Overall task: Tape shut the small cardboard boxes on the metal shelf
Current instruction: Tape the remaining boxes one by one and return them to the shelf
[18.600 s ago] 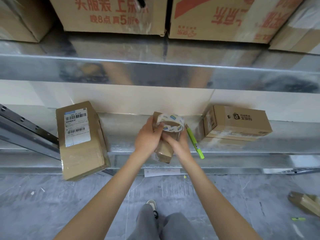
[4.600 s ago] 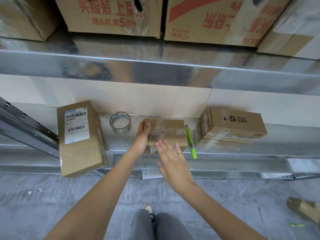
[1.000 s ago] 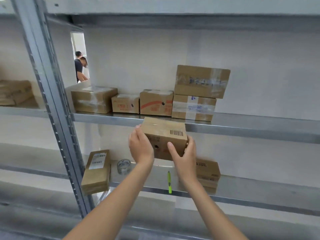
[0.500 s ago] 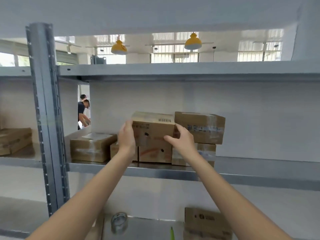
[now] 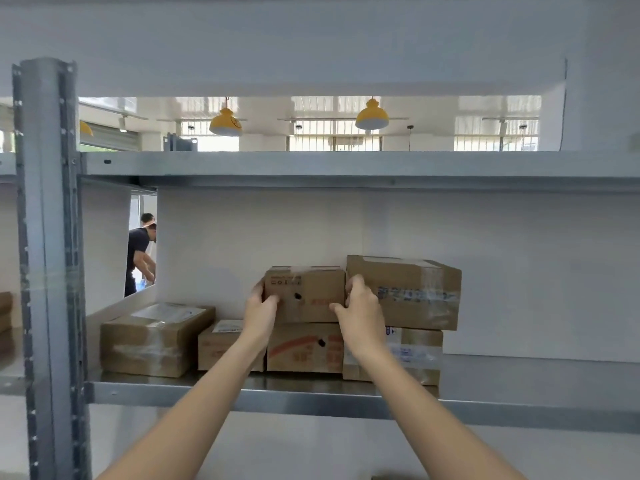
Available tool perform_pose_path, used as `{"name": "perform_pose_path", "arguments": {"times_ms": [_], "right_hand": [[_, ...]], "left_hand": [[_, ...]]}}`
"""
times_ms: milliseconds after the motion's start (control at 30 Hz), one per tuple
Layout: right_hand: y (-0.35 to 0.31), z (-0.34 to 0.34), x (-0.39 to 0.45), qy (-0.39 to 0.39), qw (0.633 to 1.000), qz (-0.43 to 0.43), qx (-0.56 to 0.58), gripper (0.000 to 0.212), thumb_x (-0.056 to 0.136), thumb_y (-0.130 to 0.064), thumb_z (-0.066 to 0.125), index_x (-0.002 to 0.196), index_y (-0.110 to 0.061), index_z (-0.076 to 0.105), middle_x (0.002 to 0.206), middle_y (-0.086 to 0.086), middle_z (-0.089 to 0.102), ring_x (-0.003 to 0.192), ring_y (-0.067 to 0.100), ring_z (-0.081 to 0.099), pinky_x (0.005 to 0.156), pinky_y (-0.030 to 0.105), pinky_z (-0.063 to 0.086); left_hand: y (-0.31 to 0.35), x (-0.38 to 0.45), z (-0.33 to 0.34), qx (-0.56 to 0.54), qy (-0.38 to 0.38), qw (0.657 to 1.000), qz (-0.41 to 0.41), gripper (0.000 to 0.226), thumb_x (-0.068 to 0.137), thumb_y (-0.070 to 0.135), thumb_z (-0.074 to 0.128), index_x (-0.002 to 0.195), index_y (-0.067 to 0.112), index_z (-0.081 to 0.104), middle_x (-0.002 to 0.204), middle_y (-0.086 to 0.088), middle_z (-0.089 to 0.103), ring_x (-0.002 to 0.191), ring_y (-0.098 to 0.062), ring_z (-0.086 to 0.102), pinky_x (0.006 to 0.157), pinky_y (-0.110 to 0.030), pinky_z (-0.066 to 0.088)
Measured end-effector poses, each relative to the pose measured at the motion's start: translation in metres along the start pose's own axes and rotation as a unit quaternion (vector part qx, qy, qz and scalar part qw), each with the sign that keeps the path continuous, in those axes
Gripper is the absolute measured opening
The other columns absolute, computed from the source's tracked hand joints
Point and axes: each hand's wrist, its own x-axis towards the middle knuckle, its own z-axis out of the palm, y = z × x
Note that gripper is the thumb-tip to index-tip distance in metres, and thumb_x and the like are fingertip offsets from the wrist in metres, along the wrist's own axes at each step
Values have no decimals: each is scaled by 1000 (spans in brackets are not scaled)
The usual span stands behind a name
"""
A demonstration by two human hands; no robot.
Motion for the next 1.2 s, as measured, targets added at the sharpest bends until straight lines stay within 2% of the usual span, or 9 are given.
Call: {"name": "perform_pose_path", "arguments": {"times_ms": [100,233,333,400,600,833,900,1000,1200], "right_hand": [[4,6,3,32,993,-30,-108,30,94,-20,61,119,-13,46,99,2,64,83,20,66,58,26,44],[10,12,7,9,982,-43,-182,16,97,-17,52,112,-12,56,89,5,70,78,24,67,54,27,39],[16,14,5,13,982,-53,-179,11,96,-15,53,105,-12,58,89,6,69,77,25,66,55,27,40],[18,15,3,19,982,-62,-177,10,95,-17,55,103,-12,58,90,6,69,77,26,66,55,27,40],[26,20,-21,38,984,-95,-146,16,97,-28,53,92,-13,56,80,3,66,70,26,63,54,30,44],[33,48,-89,2,981,-183,-61,22,99,-25,49,85,-9,57,68,2,60,55,22,54,47,32,41],[38,63,-114,-31,981,-185,-44,23,99,-24,47,84,-8,56,67,4,59,54,25,53,48,36,44],[51,91,-149,-93,983,-154,-21,24,99,-23,46,85,-7,56,72,9,62,63,34,57,55,43,46],[78,176,-209,-288,953,-65,-67,23,99,-33,44,98,-14,58,88,10,69,82,36,63,63,37,42]], "left_hand": [[-9,12,6,83,-34,995,50,35,103,14,42,137,17,47,134,-7,55,125,-24,50,103,-33,40],[-24,28,0,266,-23,963,33,47,103,32,44,148,25,36,140,-14,44,132,-34,38,110,-43,33],[-33,28,-2,225,-72,971,36,47,102,33,44,147,20,38,140,-11,51,127,-32,49,106,-49,42],[-35,24,-2,197,-71,977,51,45,102,27,46,146,17,41,140,-8,53,127,-28,50,104,-41,44],[-46,-1,-7,176,11,982,69,46,103,26,44,147,14,37,149,-5,41,138,-19,37,109,-27,30],[-83,-80,-55,176,121,954,209,26,101,13,37,119,14,55,110,4,53,103,-8,51,90,-11,39],[-114,-112,-88,226,127,951,168,26,100,9,37,118,12,54,106,2,51,99,-10,48,87,-11,37],[-163,-153,-144,279,197,939,29,28,97,4,37,120,7,53,112,-5,50,106,-21,48,94,-29,40],[-236,-191,-237,364,286,838,-289,36,98,13,44,132,5,46,137,-21,42,126,-37,39,103,-45,34]]}}
